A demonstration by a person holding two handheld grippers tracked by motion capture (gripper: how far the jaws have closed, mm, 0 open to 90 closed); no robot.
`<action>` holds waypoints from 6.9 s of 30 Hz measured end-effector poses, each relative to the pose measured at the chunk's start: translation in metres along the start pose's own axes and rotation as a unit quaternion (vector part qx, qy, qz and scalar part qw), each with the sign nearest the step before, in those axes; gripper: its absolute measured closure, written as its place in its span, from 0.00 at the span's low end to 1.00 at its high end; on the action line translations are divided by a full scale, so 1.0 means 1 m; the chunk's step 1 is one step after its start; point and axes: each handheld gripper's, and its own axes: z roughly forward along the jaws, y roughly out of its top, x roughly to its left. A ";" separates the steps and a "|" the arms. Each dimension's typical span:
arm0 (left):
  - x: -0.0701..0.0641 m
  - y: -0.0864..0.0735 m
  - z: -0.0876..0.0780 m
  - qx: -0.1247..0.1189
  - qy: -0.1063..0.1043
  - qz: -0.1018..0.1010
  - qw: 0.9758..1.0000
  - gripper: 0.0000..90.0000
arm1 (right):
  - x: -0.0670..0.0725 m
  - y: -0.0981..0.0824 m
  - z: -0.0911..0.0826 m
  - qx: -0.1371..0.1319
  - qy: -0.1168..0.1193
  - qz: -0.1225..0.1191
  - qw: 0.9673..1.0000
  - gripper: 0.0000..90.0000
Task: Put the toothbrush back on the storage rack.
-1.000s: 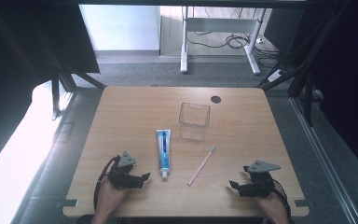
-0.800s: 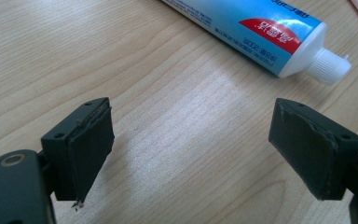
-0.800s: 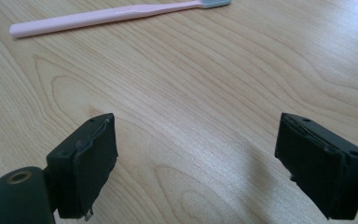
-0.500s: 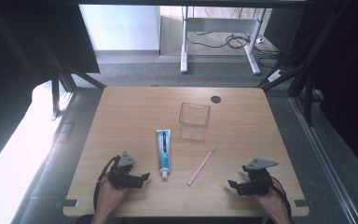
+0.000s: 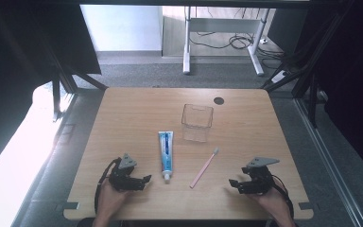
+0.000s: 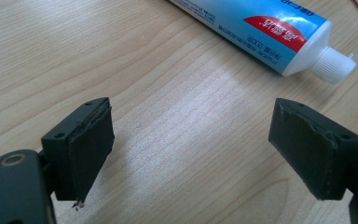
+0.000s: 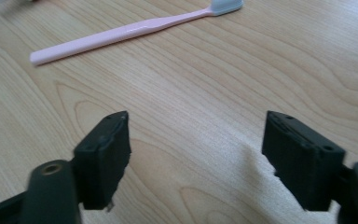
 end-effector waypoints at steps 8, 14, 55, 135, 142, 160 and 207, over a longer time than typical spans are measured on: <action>0.001 0.000 -0.001 0.001 0.002 -0.002 1.000 0.16 | 0.004 0.007 0.002 0.009 0.011 -0.012 1.000 0.49; 0.001 -0.001 0.000 0.002 0.002 -0.001 1.000 0.16 | 0.007 0.013 0.002 0.021 0.025 -0.036 0.999 0.66; 0.000 -0.001 0.001 0.009 -0.002 0.009 1.000 0.16 | 0.041 0.058 0.057 0.014 0.102 -0.076 0.992 1.00; -0.003 0.000 0.004 0.018 -0.003 0.011 1.000 0.16 | -0.002 0.034 0.028 0.078 0.028 -0.051 0.995 0.96; -0.003 0.000 0.004 0.019 -0.004 0.009 1.000 0.16 | -0.009 0.045 0.026 0.117 0.014 -0.068 0.991 0.89; -0.004 0.000 0.005 0.025 -0.007 0.013 1.000 0.16 | -0.004 0.087 0.039 0.215 0.009 -0.111 0.970 0.82; -0.005 0.000 0.006 0.024 -0.016 0.017 0.999 0.16 | 0.008 0.110 0.066 0.299 0.016 -0.128 0.946 0.88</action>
